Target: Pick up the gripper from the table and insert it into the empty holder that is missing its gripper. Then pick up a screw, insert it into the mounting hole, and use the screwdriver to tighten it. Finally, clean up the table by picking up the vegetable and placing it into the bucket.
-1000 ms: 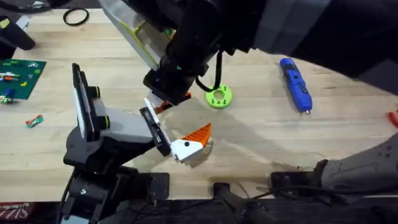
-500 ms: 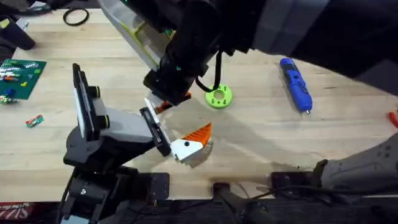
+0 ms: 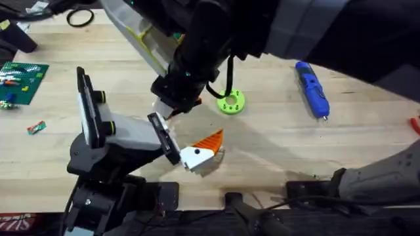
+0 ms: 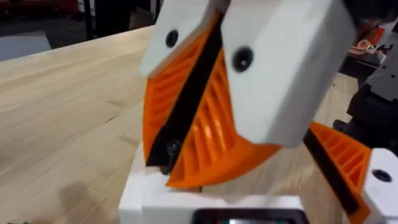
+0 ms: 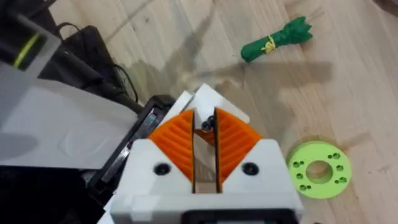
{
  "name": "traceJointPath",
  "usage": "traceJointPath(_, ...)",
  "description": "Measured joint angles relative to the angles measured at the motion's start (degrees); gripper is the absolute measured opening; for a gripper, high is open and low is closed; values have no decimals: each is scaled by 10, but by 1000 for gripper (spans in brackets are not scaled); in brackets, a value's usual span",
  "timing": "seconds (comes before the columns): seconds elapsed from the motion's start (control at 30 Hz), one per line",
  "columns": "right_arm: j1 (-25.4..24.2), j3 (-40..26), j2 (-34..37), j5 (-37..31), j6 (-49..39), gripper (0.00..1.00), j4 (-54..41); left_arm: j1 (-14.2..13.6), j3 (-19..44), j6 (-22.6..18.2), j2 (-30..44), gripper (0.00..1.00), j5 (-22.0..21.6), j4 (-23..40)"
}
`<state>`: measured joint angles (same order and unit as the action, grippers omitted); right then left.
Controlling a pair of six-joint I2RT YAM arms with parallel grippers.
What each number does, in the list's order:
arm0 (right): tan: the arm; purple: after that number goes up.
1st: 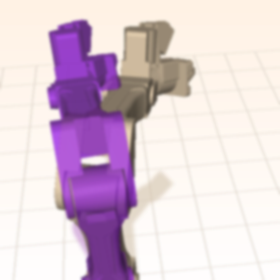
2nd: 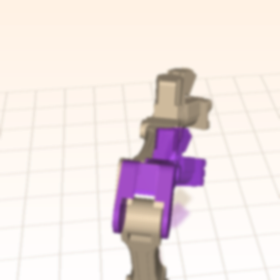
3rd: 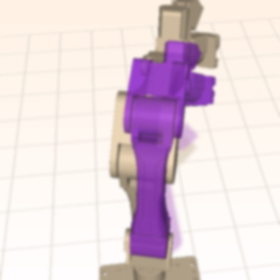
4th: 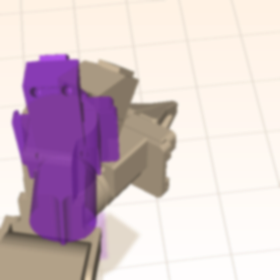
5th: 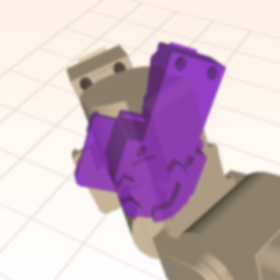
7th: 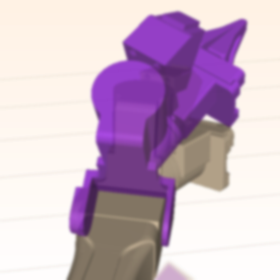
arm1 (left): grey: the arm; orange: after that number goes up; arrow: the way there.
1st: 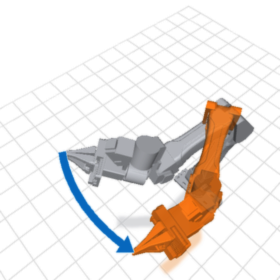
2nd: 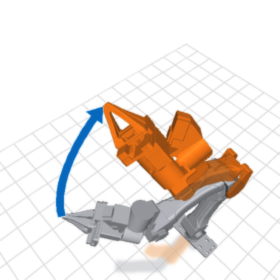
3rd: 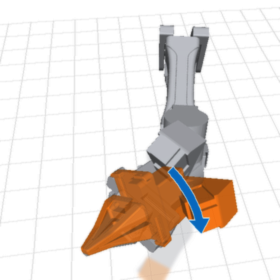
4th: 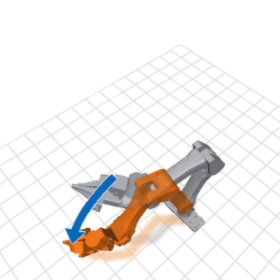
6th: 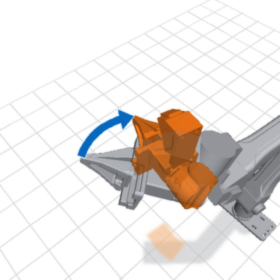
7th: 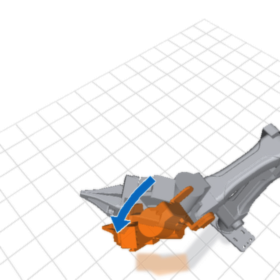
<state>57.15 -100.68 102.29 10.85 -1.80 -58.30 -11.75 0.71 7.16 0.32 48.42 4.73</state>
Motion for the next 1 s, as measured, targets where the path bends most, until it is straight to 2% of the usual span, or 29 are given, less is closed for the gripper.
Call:
traceJointPath(0.2,1,0,-1,4,0,250,-1,0,0,0,0,982,0,0)
traceJointPath(0.57,-14,8,-26,4,0,472,-12,0,0,-11,0,982,-2,-1)
traceJointPath(0.7,-16,8,-33,4,1,621,-13,0,0,-11,0,982,-2,-1)
traceJointPath(0.93,-22,10,-36,3,0,964,-13,0,0,-11,0,982,-2,-1)
traceJointPath(1.0,-25,10,-41,3,0,992,-13,0,0,-11,0,982,-2,-1)
